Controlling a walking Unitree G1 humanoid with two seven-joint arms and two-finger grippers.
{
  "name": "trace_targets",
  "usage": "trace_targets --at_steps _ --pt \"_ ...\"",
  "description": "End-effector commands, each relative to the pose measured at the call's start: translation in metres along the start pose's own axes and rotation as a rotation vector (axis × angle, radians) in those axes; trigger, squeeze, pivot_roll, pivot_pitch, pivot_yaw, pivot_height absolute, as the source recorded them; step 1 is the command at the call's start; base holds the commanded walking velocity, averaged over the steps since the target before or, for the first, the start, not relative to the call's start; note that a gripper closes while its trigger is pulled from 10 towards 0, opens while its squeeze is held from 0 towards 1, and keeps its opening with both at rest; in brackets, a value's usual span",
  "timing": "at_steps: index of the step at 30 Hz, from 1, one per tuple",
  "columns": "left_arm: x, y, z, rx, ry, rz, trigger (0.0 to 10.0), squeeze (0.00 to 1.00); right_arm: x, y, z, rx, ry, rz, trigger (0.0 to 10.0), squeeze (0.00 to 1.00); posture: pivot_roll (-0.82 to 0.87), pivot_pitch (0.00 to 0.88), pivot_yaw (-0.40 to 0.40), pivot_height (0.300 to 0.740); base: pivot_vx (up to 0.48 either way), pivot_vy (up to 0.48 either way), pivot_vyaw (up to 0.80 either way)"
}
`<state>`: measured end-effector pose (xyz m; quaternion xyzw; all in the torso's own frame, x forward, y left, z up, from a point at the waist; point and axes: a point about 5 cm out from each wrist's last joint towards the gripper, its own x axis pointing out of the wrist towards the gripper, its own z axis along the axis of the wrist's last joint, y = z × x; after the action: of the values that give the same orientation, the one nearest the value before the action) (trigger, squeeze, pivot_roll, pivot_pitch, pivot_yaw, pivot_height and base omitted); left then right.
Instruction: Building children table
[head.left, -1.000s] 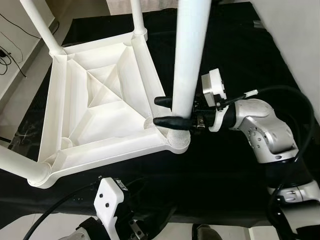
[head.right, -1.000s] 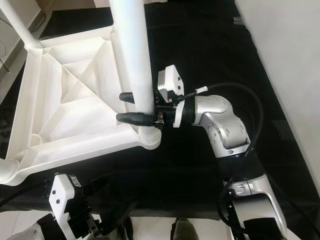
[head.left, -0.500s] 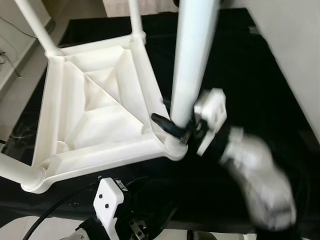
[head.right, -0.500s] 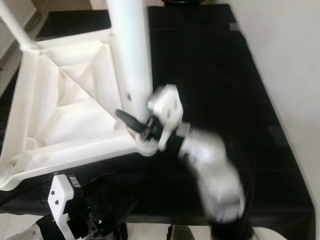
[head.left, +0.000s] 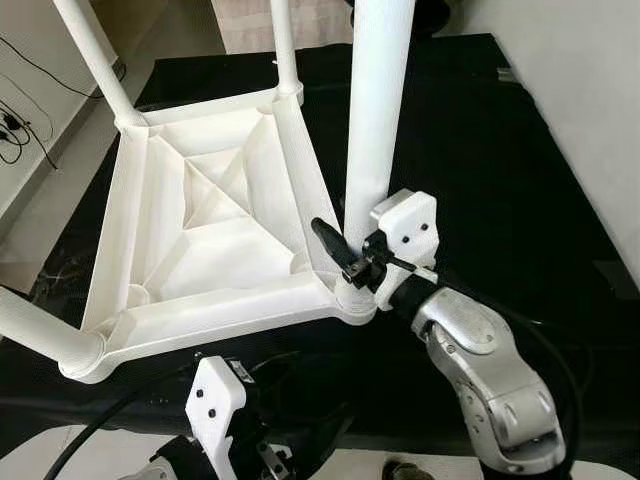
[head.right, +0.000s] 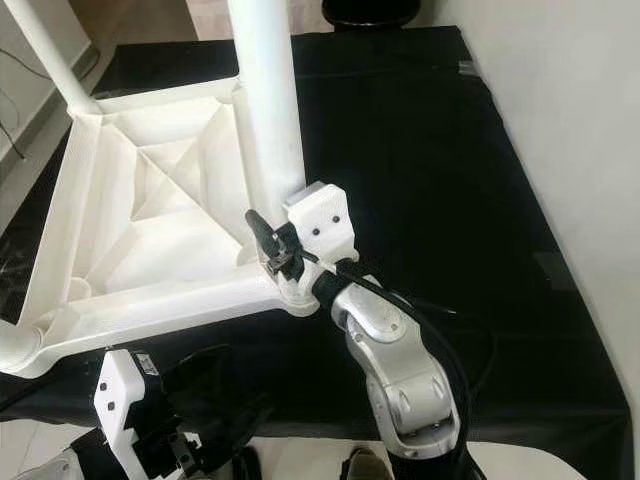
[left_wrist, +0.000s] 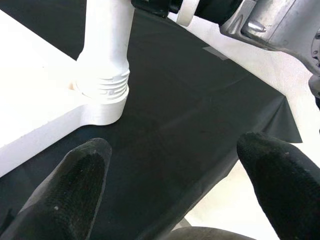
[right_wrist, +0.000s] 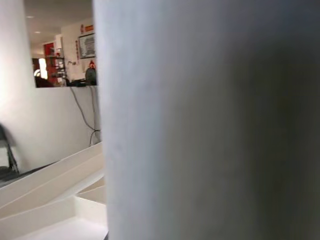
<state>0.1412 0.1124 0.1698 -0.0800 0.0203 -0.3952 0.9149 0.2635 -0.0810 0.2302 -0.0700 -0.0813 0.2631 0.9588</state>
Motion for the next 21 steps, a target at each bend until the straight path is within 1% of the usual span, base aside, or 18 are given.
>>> trace_targets --at_steps 1,2,3,4,5,6,7,8,9,10,11,12,13,15,16,17,18,21 --pt "-0.001 0.000 -0.005 -0.017 0.022 0.007 10.0 0.00 -0.002 -0.002 -0.029 0.049 0.160 -0.032 10.0 0.00 0.04 0.288 0.053 0.740 0.000 0.000 0.00" --pt "-0.001 0.000 -0.005 -0.017 0.022 0.007 10.0 0.00 -0.002 -0.002 -0.029 0.049 0.160 -0.032 10.0 0.00 0.04 0.288 0.053 0.740 0.000 0.000 0.00" --pt "-0.001 0.000 -0.005 -0.017 0.022 0.007 10.0 0.00 -0.001 -0.001 -0.027 0.047 0.143 -0.023 10.0 0.82 0.04 0.287 0.053 0.740 0.000 0.000 0.00" --pt "-0.001 0.000 -0.005 -0.017 0.022 0.006 10.0 0.00 0.001 0.002 -0.021 0.095 0.100 0.027 10.0 1.00 0.04 0.286 0.050 0.740 0.000 0.000 0.00" --pt "-0.001 0.000 -0.005 -0.017 0.022 0.006 10.0 0.00 0.003 0.003 -0.017 0.128 0.071 0.063 10.0 1.00 0.04 0.286 0.050 0.740 0.000 0.000 0.00" --pt "-0.001 0.000 -0.005 -0.017 0.022 0.006 10.0 0.00 0.003 0.003 -0.017 0.128 0.071 0.063 10.0 1.00 0.04 0.286 0.050 0.740 0.000 0.000 0.00" --pt "-0.001 0.000 -0.005 -0.018 0.021 0.006 10.0 0.00 0.008 0.008 0.006 0.154 -0.066 0.322 10.0 1.00 0.04 0.281 0.053 0.740 0.000 0.000 0.00" --pt "-0.001 0.000 -0.005 -0.018 0.021 0.006 10.0 0.00 0.008 0.008 0.006 0.154 -0.066 0.322 10.0 1.00 0.04 0.281 0.053 0.740 0.000 0.000 0.00" --pt "0.000 0.000 -0.005 -0.018 0.020 0.006 10.0 0.00 0.010 0.002 0.020 0.087 -0.126 0.500 10.0 1.00 0.04 0.281 0.053 0.740 0.000 0.000 0.00" --pt "0.000 0.000 -0.005 -0.018 0.020 0.006 10.0 0.00 0.011 -0.002 0.022 0.056 -0.133 0.527 10.0 0.41 0.04 0.281 0.053 0.740 0.000 0.000 0.00" --pt "0.000 0.000 -0.005 -0.018 0.020 0.005 10.0 0.00 0.013 -0.008 0.023 0.032 -0.127 0.543 10.0 0.41 0.04 0.276 0.052 0.740 0.000 0.000 0.00" --pt "0.000 0.000 -0.005 -0.018 0.020 0.005 10.0 0.00 0.013 -0.008 0.023 0.032 -0.127 0.543 10.0 0.41 0.04 0.276 0.052 0.740 0.000 0.000 0.00" --pt "0.000 0.000 -0.005 -0.017 0.020 0.005 10.0 0.00 0.014 -0.012 0.023 0.018 -0.122 0.560 10.0 0.00 0.04 0.273 0.050 0.740 0.000 0.000 0.00" --pt "0.001 -0.001 -0.006 -0.017 0.020 0.004 10.0 0.00 0.016 -0.021 0.024 -0.017 -0.114 0.632 10.0 0.00 0.04 0.268 0.046 0.740 0.000 0.000 0.00" --pt "0.001 -0.001 -0.006 -0.017 0.020 0.004 10.0 0.00 0.016 -0.021 0.024 -0.017 -0.114 0.632 10.0 0.00 0.04 0.268 0.046 0.740 0.000 0.000 0.00" --pt "0.001 -0.001 -0.006 -0.017 0.019 0.003 10.0 0.00 0.017 -0.024 0.025 -0.033 -0.111 0.692 10.0 0.00 0.04 0.268 0.046 0.740 0.000 0.000 0.00" --pt "0.002 -0.001 -0.006 -0.016 0.017 0.003 10.0 0.00 0.017 -0.029 0.025 -0.068 -0.086 0.815 10.0 0.00 0.05 0.264 0.043 0.740 0.000 0.000 0.00" --pt "0.003 0.000 -0.006 -0.015 0.016 0.004 10.0 0.00 0.020 -0.032 0.024 -0.096 -0.062 0.864 10.0 0.00 0.05 0.262 0.040 0.740 0.000 0.000 0.00"
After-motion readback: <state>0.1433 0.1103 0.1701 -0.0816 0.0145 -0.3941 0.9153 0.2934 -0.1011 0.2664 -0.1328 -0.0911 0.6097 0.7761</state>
